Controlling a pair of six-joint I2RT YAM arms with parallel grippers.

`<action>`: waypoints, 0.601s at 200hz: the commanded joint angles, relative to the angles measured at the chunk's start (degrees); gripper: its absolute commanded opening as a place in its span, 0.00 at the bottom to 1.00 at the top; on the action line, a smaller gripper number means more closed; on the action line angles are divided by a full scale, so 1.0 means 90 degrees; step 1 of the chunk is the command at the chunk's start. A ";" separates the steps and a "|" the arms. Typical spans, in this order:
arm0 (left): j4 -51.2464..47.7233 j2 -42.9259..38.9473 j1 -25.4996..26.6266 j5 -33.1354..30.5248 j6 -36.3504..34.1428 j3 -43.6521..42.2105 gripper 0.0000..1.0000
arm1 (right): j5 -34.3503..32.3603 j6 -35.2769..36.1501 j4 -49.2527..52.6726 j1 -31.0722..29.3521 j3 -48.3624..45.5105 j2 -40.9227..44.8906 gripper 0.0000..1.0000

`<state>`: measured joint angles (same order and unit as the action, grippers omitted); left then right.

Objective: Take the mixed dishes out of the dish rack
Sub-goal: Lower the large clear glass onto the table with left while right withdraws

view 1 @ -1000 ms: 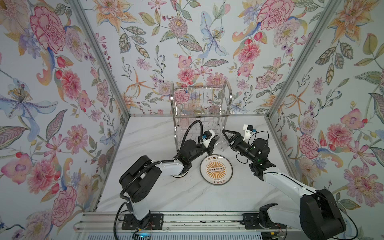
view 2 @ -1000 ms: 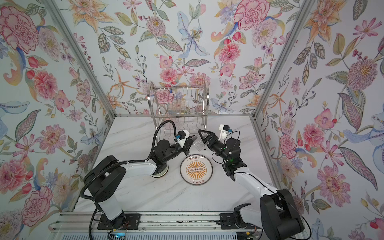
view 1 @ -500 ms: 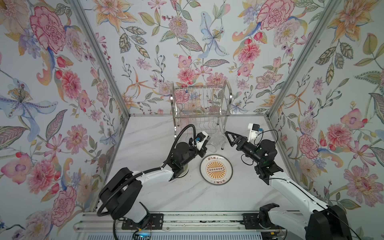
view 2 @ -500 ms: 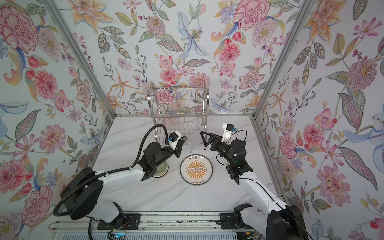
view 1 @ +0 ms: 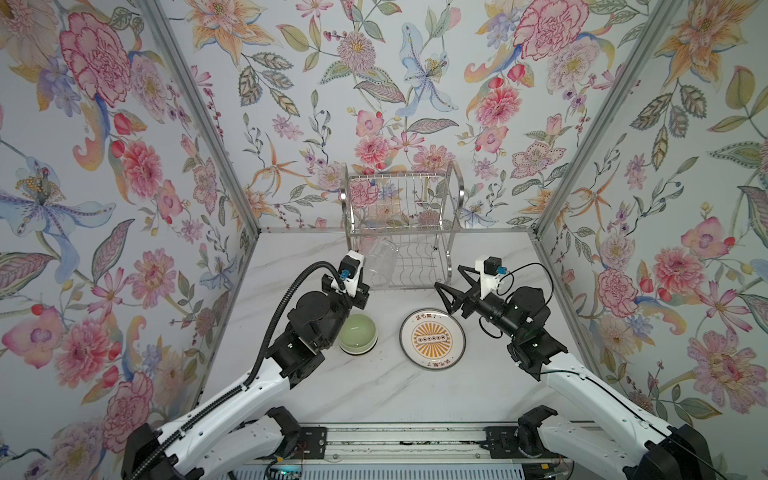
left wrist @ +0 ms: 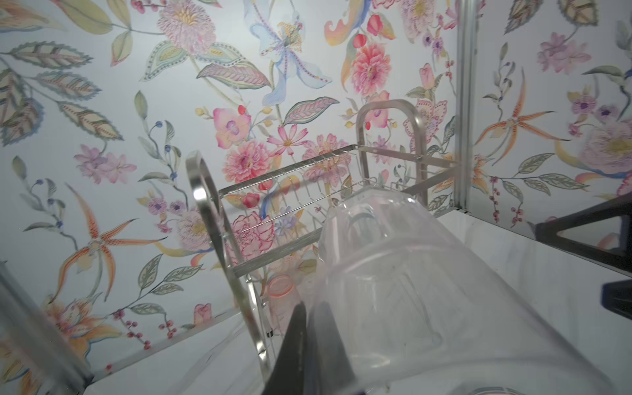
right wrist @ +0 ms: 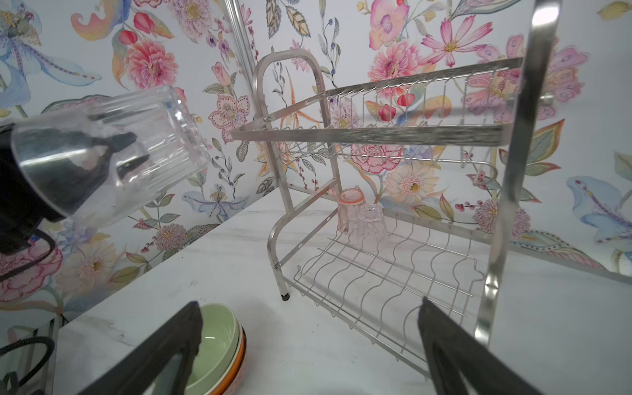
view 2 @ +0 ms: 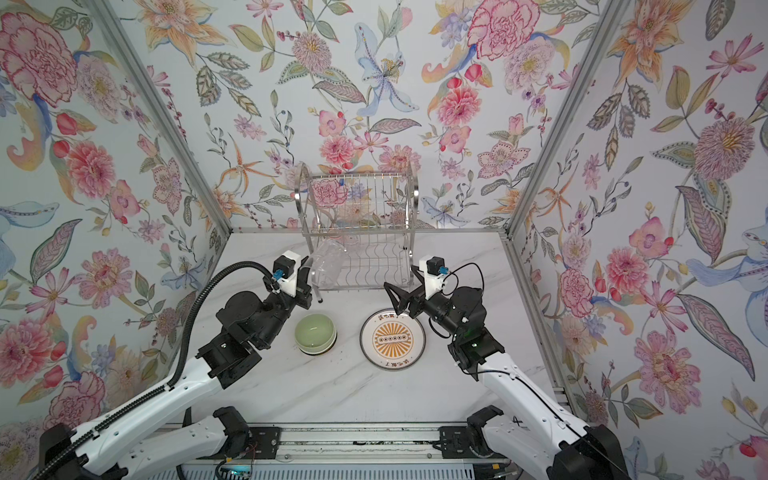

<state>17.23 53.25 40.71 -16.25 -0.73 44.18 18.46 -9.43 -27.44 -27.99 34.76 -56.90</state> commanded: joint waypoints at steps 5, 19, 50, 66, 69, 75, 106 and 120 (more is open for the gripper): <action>-0.1666 -0.0270 -0.0806 -0.0506 0.0635 0.0381 0.00 | -0.0006 0.0815 0.0139 -0.0220 0.0107 -0.0117 0.99; -0.2356 -0.0267 -0.1232 -0.0471 0.0738 0.0693 0.00 | 0.0012 0.0942 0.0158 -0.0339 0.0141 -0.0166 0.99; -0.3714 0.0040 -0.2122 -0.0515 0.0912 0.1361 0.00 | 0.0017 0.1056 0.0046 -0.0582 0.0112 -0.0298 0.99; -0.4126 0.0288 -0.2608 -0.0418 0.1091 0.1564 0.00 | 0.0017 0.1116 0.0047 -0.0708 0.0131 -0.0370 0.99; -0.4185 0.0338 -0.2693 -0.0388 0.1139 0.1590 0.00 | 0.0018 0.1125 0.0042 -0.0729 0.0136 -0.0389 0.99; -0.4297 0.0450 -0.2864 -0.0293 0.1229 0.1639 0.00 | 0.0004 0.1144 0.0050 -0.0772 0.0149 -0.0413 0.99; -0.5099 0.1248 -0.3703 0.0388 0.1453 0.2137 0.00 | 0.0040 0.1208 0.0268 -0.0964 0.0309 -0.0561 0.99; -0.5421 0.1642 -0.3909 0.0487 0.1314 0.2370 0.00 | 0.0087 0.1238 0.0503 -0.0968 0.0454 -0.0624 0.99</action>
<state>-23.62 63.55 8.47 -15.99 9.98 61.23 18.61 0.19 -25.65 -36.10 35.73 -61.63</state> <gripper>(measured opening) 0.104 0.988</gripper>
